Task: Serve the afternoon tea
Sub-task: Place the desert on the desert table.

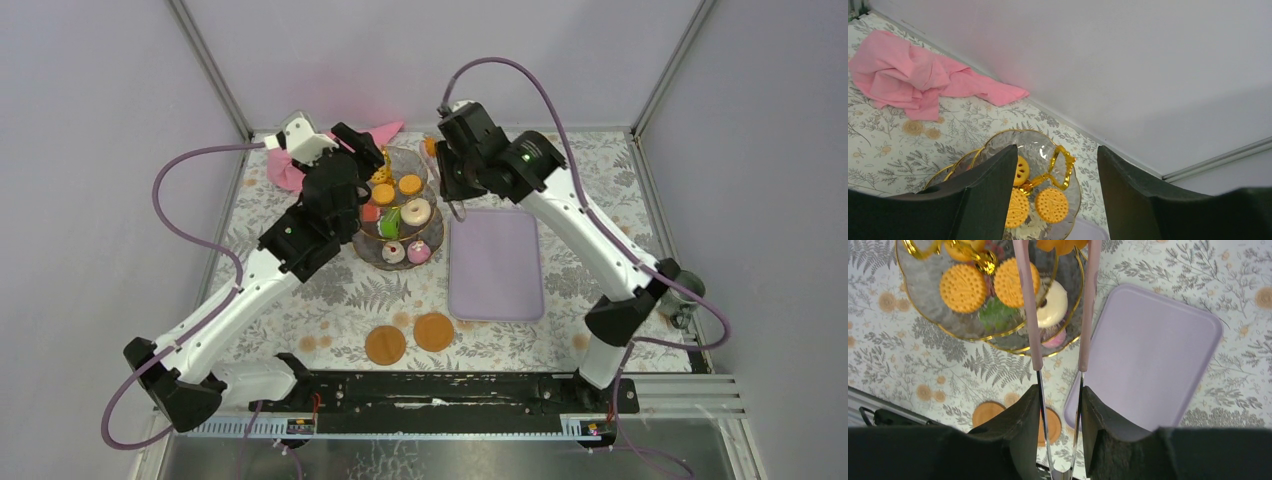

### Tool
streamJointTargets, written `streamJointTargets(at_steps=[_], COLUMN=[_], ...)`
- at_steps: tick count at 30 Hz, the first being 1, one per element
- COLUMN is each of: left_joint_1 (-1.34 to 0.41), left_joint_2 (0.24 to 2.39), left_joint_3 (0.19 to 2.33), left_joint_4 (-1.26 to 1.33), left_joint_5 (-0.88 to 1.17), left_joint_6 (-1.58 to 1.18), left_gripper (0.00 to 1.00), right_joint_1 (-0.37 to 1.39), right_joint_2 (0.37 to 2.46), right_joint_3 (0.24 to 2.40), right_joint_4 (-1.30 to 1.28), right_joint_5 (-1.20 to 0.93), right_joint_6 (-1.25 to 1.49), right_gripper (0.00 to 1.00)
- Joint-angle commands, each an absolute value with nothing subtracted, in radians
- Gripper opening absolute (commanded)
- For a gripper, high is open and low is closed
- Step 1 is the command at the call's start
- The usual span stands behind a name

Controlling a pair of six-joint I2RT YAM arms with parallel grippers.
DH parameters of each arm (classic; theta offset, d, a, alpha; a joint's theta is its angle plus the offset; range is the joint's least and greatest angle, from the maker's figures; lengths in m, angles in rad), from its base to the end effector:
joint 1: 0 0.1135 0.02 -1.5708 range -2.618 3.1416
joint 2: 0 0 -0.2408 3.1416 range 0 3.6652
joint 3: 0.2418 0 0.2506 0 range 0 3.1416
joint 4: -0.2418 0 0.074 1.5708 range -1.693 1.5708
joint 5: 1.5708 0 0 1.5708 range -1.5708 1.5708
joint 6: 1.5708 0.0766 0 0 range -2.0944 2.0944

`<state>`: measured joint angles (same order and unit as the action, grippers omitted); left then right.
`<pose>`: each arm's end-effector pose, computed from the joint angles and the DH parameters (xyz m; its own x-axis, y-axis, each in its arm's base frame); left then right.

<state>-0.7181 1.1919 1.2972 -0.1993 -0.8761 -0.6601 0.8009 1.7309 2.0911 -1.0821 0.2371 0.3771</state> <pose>0.2564 -0.1459 0.4109 0.0391 -0.5554 -0.8307 -0.1656 0.8162 -0.5535 0.2749 0.2577 0.3950 -0.6394 -0.1454 -0.7550 -0.3654 0.9214 0.1321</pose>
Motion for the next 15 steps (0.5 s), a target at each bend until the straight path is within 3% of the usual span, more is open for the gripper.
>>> streamJointTargets(at_steps=[1, 15], left_joint_1=[-0.663, -0.514], left_joint_2=[1.179, 1.167], left_joint_3=[1.297, 1.233], left_joint_4=[-0.239, -0.257], left_joint_5=[-0.798, -0.654], left_joint_6=[-0.714, -0.778], left_gripper=[0.67, 0.67], right_joint_1=[0.817, 0.856], right_joint_2=[1.824, 1.997], right_joint_3=[2.250, 2.428], right_joint_4=[-1.112, -1.126], right_joint_5=[0.263, 0.272], right_joint_6=[0.361, 0.359], right_gripper=[0.25, 0.25])
